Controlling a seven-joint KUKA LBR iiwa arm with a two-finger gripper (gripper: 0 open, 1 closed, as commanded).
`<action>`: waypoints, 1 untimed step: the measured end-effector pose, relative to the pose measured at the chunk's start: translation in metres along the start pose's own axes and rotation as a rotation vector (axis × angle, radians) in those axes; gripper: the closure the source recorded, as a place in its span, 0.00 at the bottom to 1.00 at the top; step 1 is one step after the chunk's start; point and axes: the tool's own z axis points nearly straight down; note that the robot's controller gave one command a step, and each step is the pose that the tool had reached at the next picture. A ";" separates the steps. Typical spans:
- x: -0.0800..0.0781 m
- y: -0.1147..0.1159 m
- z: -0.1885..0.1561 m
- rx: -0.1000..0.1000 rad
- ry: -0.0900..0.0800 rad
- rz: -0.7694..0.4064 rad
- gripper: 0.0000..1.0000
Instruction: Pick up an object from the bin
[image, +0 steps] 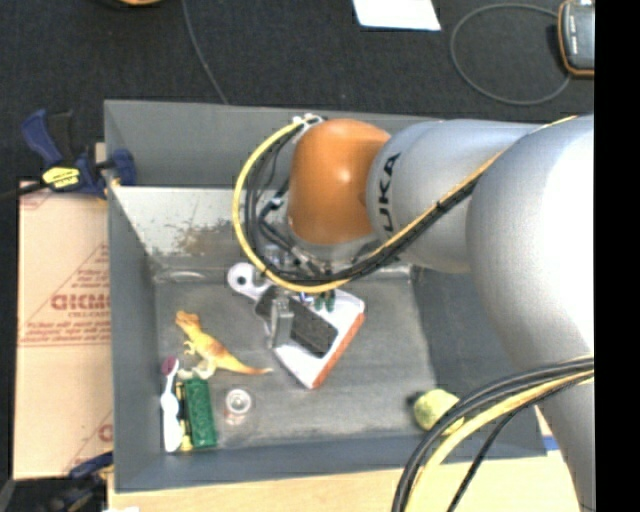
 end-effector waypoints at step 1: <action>-0.010 0.011 0.024 -0.003 -0.011 -0.020 0.00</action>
Offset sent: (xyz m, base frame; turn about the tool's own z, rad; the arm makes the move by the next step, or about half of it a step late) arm -0.0032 0.0015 0.1103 -0.0332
